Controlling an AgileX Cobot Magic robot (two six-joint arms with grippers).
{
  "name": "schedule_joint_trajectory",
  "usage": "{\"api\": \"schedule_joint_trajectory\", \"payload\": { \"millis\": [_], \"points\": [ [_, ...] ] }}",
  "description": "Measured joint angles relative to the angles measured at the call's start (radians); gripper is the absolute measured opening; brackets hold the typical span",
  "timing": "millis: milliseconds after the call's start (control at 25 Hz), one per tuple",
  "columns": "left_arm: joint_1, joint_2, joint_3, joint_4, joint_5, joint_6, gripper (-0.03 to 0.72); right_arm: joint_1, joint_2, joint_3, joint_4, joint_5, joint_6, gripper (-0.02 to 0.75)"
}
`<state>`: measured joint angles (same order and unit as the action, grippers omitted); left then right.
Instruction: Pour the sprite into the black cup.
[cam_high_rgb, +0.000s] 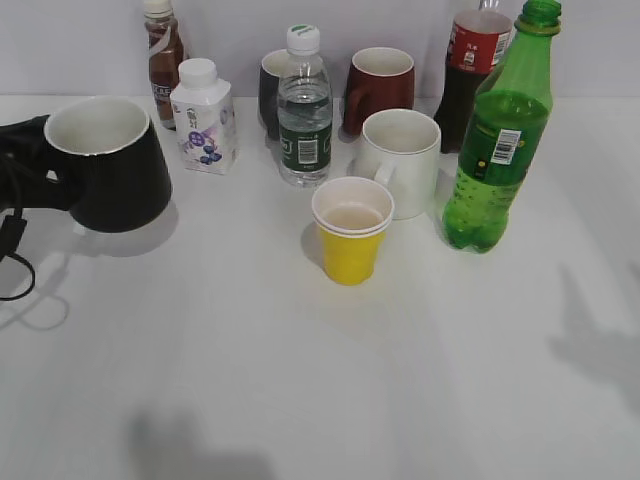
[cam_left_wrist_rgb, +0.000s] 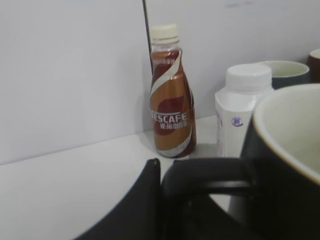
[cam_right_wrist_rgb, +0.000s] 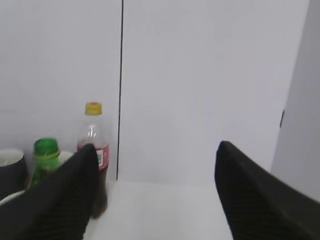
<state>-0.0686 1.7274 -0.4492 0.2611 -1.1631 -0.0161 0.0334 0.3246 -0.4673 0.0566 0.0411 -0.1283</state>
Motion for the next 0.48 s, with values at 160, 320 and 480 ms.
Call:
{"api": "schedule_joint_trajectory", "payload": {
  "millis": [160, 320, 480],
  "points": [
    [0.000, -0.008, 0.001, 0.003, 0.000, 0.000, 0.039, 0.000, 0.229, 0.003, -0.018, -0.195, -0.005, 0.541],
    [0.000, -0.024, 0.001, 0.018, 0.001, 0.000, 0.039, 0.000, 0.441, 0.006, -0.035, -0.325, 0.009, 0.541],
    [0.000, -0.043, 0.001, 0.031, 0.012, 0.000, 0.039, 0.001, 0.631, 0.007, -0.037, -0.378, 0.102, 0.540]
  ]
}}
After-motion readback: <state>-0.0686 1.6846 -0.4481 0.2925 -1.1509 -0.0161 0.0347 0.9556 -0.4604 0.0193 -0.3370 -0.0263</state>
